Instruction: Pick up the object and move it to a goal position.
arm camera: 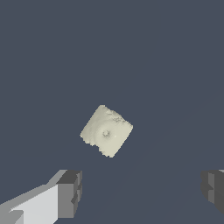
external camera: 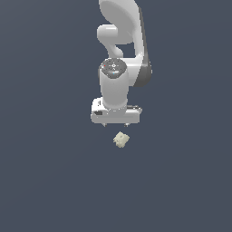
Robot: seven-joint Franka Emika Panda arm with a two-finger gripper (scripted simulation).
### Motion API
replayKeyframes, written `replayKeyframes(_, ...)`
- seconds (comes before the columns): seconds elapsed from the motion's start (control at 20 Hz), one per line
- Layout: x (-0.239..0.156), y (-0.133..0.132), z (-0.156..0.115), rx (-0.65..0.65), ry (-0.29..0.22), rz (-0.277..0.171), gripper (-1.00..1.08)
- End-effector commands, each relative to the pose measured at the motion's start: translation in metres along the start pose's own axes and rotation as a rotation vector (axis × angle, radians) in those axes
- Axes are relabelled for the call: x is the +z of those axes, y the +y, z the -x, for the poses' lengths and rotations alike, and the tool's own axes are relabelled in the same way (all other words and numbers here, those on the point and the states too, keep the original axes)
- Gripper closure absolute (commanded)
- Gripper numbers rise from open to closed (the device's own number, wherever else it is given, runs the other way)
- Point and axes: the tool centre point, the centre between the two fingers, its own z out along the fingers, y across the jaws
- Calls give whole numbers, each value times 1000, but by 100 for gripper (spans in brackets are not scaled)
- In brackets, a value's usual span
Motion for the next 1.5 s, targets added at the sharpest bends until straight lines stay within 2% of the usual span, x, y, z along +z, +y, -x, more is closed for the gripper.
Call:
replayKeyframes(0.0, 0, 0, 0, 0, 0, 0, -92)
replayKeyframes(0.4, -1, -24, 6, -25, -23, -26, -92)
replayKeyframes(0.8, 0, -24, 6, -16, -22, -26, -92)
replayKeyframes(1.15, 7, -25, 3, 58, -18, -23, -92)
replayKeyframes(1.45, 19, -27, -1, 170, -10, -17, -92)
